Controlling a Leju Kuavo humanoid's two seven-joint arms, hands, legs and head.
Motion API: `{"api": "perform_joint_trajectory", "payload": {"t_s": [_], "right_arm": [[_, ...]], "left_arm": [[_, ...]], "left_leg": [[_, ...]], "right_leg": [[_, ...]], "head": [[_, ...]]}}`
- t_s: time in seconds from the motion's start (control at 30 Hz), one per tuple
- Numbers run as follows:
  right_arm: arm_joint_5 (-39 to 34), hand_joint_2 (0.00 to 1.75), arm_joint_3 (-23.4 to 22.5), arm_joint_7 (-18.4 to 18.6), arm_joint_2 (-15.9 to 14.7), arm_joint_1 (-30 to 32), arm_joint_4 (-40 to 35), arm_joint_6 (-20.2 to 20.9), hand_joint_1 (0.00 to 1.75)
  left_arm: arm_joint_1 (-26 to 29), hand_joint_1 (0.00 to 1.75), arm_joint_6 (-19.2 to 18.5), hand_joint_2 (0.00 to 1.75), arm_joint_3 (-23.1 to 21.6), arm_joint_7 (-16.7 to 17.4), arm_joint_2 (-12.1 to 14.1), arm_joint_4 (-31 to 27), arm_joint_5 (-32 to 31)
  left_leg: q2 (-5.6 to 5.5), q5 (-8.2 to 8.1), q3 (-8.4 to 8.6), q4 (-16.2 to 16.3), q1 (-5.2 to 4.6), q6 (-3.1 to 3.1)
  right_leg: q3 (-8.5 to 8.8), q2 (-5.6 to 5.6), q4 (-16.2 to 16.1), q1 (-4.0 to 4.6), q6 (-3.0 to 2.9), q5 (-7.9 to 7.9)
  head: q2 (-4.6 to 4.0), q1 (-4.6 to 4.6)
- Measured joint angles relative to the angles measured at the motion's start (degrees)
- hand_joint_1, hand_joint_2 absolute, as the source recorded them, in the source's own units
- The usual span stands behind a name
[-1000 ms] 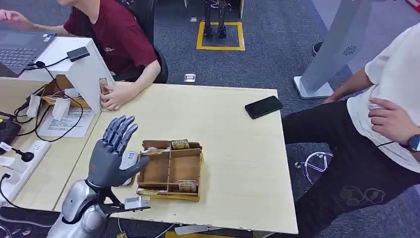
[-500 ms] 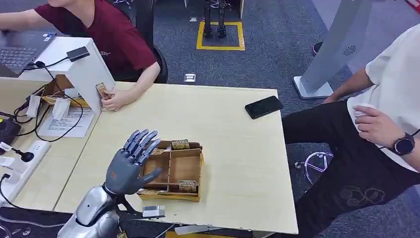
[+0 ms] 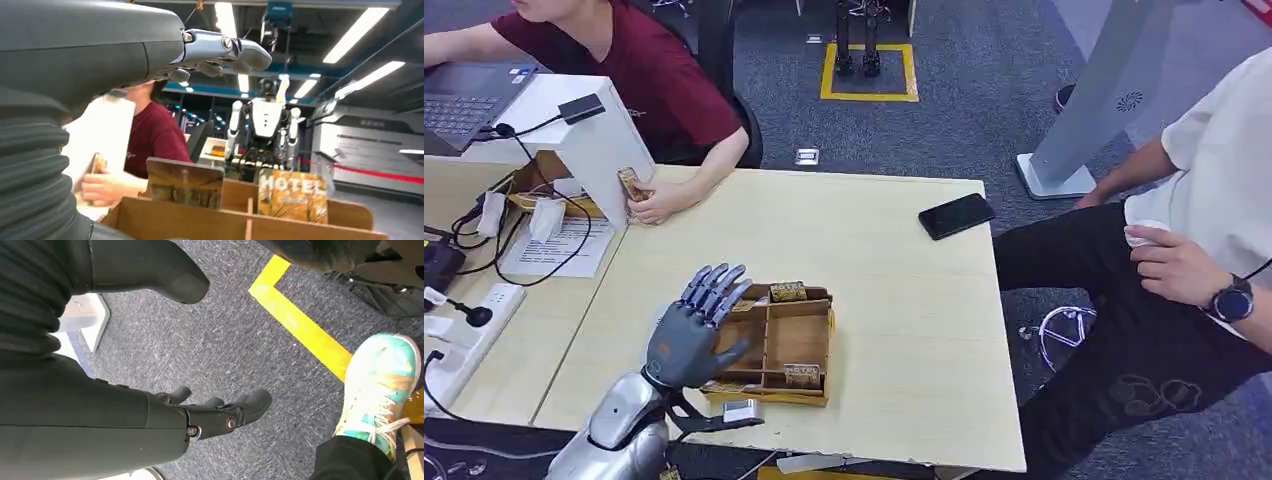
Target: Pass the card to the sensor for recognition and then transmit it.
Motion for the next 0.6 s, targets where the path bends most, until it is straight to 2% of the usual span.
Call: {"api": "perform_joint_trajectory", "payload": {"t_s": [0.43, 0.6], "right_arm": [[0.0, 1.75, 0.1, 0.1, 0.0, 0.0, 0.0, -0.1, 0.00], [0.0, 1.75, 0.1, 0.1, 0.0, 0.0, 0.0, -0.4, 0.00]], "left_arm": [[-0.3, 0.00, 0.0, 1.75, 1.4, 0.0, -1.3, 3.1, -0.2], [-0.3, 0.00, 0.1, 1.75, 3.2, -2.4, -2.3, 3.1, 3.1]], "left_leg": [[-0.01, 0.00, 0.00, 0.0, 0.00, 0.00], [-0.01, 0.00, 0.00, 0.0, 0.00, 0.00]], "right_leg": [[0.00, -0.01, 0.0, 0.00, 0.00, 0.00], [0.00, -0.01, 0.0, 0.00, 0.00, 0.00]], "head": [[0.00, 0.00], [0.00, 0.00]]}}
